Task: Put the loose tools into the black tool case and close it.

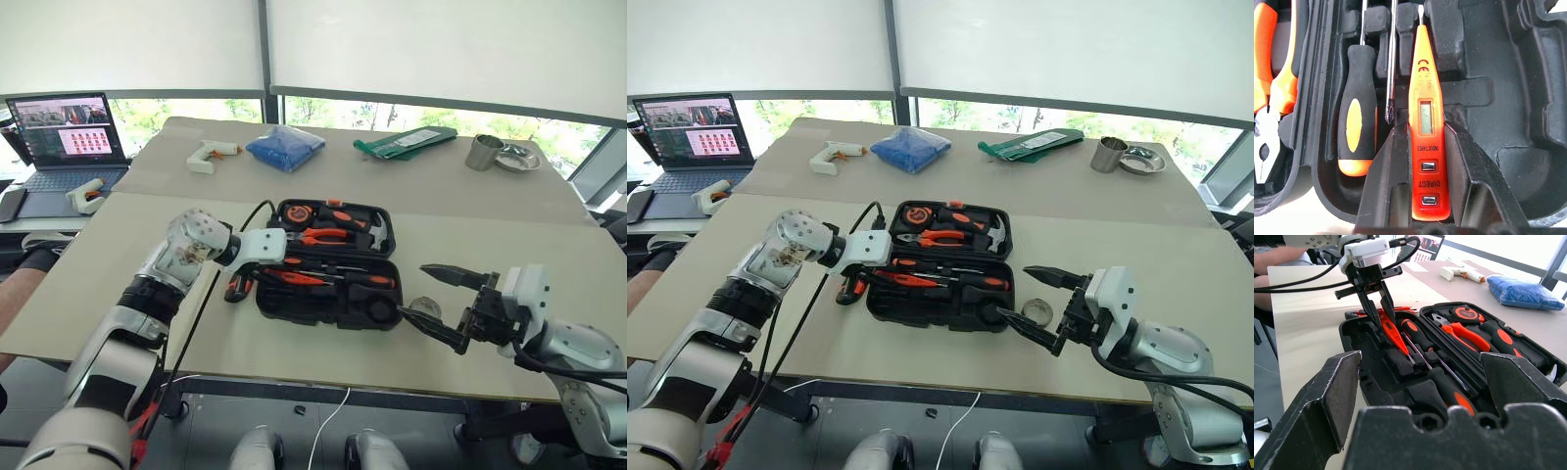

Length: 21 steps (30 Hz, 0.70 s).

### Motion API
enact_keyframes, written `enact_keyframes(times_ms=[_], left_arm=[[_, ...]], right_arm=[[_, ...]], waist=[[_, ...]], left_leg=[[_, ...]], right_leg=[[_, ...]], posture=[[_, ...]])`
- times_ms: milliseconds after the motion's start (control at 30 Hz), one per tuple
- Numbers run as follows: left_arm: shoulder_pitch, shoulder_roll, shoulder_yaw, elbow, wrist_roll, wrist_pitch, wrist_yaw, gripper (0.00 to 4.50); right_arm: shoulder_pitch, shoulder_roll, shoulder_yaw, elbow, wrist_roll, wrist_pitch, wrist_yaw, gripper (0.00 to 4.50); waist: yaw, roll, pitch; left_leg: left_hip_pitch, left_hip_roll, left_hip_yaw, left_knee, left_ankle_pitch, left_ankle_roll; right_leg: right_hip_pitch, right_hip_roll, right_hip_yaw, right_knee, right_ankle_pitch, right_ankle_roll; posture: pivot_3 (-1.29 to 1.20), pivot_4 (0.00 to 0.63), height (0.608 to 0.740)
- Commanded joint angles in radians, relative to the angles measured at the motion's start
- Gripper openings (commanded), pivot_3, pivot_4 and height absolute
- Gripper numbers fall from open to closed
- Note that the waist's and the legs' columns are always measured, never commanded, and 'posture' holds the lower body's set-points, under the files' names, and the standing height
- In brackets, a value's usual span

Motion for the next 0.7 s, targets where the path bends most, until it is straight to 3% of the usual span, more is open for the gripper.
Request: enact_keyframes(times_ms=[33, 167, 400, 533, 600, 700], left_arm=[[-0.027, -0.033, -0.025, 0.019, 0.032, 0.024, 0.010, 0.47], [-0.030, -0.053, -0.028, 0.017, 0.037, 0.051, 0.004, 0.47], [-0.008, -0.003, -0.073, -0.017, 0.105, 0.114, -0.028, 0.47], [0.001, -0.025, -0.052, -0.036, 0.064, 0.164, -0.040, 0.47], [0.007, -0.031, -0.027, -0.067, 0.025, 0.221, -0.057, 1.48], [-0.004, -0.031, 0.049, -0.100, -0.074, 0.170, -0.089, 2.46]], right_arm=[[-0.009, 0.005, -0.011, -0.037, 0.027, 0.005, -0.012, 4.50], [-0.009, 0.008, -0.008, -0.040, 0.027, 0.006, -0.014, 4.50], [-0.011, 0.011, -0.003, -0.047, 0.030, 0.015, -0.022, 4.50], [-0.023, 0.017, 0.011, -0.038, 0.024, 0.012, -0.023, 4.50], [-0.028, 0.017, 0.015, -0.034, 0.022, 0.011, -0.022, 4.50], [-0.026, 0.011, 0.011, -0.033, 0.027, 0.014, -0.015, 4.50]], waist=[[0.001, 0.000, 0.000], [0.003, 0.000, 0.000], [-0.005, 0.000, 0.000], [-0.008, 0.001, 0.000], [-0.007, 0.001, 0.000], [-0.006, 0.001, 0.000]], left_leg=[[0.000, 0.000, 0.000, 0.000, 0.000, 0.000], [0.000, 0.000, 0.000, 0.003, -0.001, 0.002], [0.000, 0.001, -0.001, 0.006, -0.002, 0.003], [0.001, 0.002, -0.001, 0.007, -0.002, 0.003], [0.001, 0.002, -0.001, 0.007, -0.002, 0.003], [0.001, 0.002, -0.001, 0.007, -0.002, 0.003]], right_leg=[[0.000, 0.000, 0.000, 0.000, 0.000, 0.000], [0.001, 0.000, 0.000, 0.000, 0.000, 0.000], [0.002, 0.000, 0.000, 0.001, 0.000, 0.001], [0.002, 0.001, 0.001, 0.002, -0.001, 0.003], [0.002, 0.001, 0.001, 0.002, -0.001, 0.004], [0.002, 0.001, 0.001, 0.002, -0.001, 0.004]], posture=[[0.00, 0.150, 0.739], [0.00, 0.150, 0.739], [0.00, 0.150, 0.739], [0.00, 0.150, 0.739], [0.00, 0.150, 0.739], [0.00, 0.150, 0.739]])
